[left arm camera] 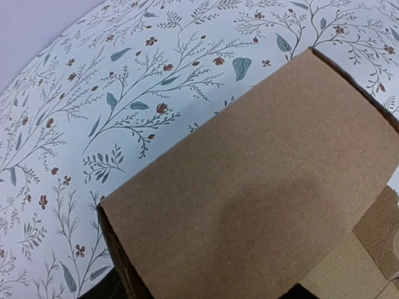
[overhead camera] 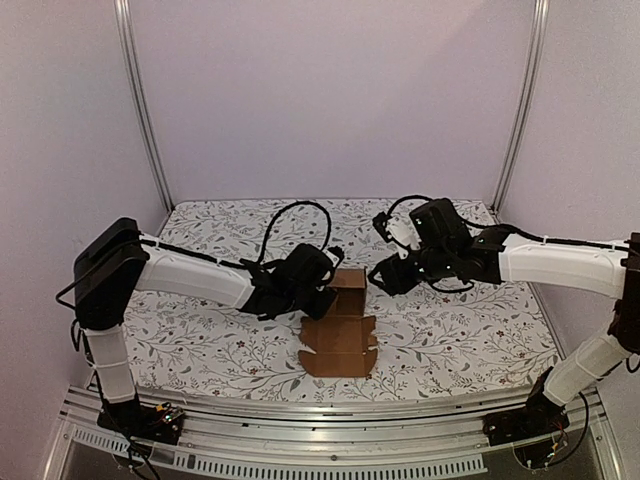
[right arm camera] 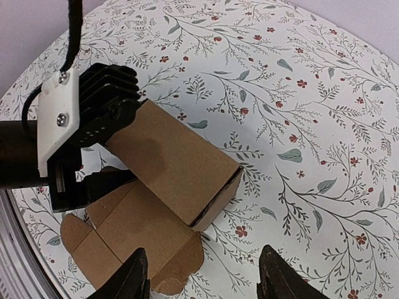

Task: Fold the paper box

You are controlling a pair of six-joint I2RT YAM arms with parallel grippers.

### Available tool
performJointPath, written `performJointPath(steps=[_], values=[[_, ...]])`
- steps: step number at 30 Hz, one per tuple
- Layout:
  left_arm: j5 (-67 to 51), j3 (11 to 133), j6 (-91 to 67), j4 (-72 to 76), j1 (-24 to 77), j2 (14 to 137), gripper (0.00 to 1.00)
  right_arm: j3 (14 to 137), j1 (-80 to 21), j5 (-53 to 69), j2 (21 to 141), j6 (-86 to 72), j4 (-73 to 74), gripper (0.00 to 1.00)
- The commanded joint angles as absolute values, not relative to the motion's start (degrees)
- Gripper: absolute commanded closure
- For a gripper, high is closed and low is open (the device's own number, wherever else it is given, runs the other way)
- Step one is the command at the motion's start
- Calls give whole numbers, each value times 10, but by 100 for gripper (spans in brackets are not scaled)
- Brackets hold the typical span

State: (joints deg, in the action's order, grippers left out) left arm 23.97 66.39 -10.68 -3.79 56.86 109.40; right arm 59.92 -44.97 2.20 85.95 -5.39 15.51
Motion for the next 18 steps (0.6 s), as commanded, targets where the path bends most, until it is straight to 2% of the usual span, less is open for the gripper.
performJointPath(steps=[1,11,14,18], values=[[185,679,-40,33,541,1110,43,589,-448,3,831,-62,168,41],[75,589,-62,73,519,1024,24,605,-448,-18,818,-56,184,39],[73,551,-89,100,517,1006,23,621,-447,-17,817,-48,195,38],[60,491,-121,212,516,1019,23,636,-444,-14,820,-40,200,37]])
